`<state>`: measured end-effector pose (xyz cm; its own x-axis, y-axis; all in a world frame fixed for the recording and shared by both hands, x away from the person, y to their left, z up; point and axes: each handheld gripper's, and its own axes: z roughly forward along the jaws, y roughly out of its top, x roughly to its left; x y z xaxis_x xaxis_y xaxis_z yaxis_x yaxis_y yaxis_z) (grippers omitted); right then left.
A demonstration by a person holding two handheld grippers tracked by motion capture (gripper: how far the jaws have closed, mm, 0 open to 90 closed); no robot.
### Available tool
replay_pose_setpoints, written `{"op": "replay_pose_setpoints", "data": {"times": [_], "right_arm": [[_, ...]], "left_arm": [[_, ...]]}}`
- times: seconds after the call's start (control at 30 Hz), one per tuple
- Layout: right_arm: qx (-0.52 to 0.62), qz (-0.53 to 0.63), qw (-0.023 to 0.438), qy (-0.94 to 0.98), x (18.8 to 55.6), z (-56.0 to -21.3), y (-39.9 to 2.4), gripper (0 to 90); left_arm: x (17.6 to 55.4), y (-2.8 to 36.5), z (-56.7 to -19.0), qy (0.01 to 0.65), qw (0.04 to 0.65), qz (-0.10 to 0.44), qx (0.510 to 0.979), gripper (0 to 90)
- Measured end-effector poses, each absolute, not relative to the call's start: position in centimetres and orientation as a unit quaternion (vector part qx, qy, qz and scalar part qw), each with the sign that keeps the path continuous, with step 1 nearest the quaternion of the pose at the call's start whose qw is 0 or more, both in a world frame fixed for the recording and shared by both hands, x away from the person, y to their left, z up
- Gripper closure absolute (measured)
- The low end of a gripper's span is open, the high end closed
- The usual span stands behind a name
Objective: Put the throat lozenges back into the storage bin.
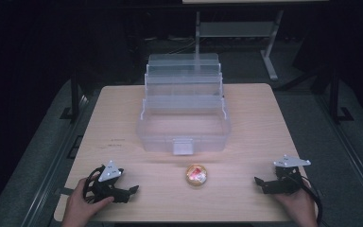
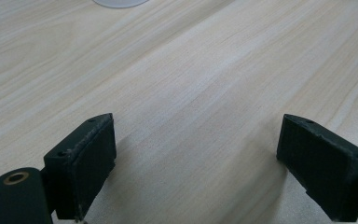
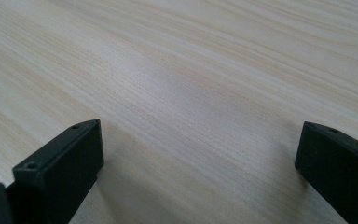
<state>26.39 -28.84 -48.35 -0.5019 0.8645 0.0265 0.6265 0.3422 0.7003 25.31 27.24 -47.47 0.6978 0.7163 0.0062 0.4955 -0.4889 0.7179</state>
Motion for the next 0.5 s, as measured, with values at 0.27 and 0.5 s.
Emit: {"op": "replay_pose_setpoints", "data": {"times": [0.27,0.5], "right_arm": [[0.462,0.335,0.176,0.802,26.44,-48.32,-28.85,0.9],[0.462,0.320,0.167,0.810,26.59,-47.97,-28.22,0.9]], "left_arm": [[25.34,27.25,-47.46,0.357,0.358,0.154,0.849,10.8],[25.33,27.25,-47.46,0.357,0.358,0.154,0.849,10.8]]}}
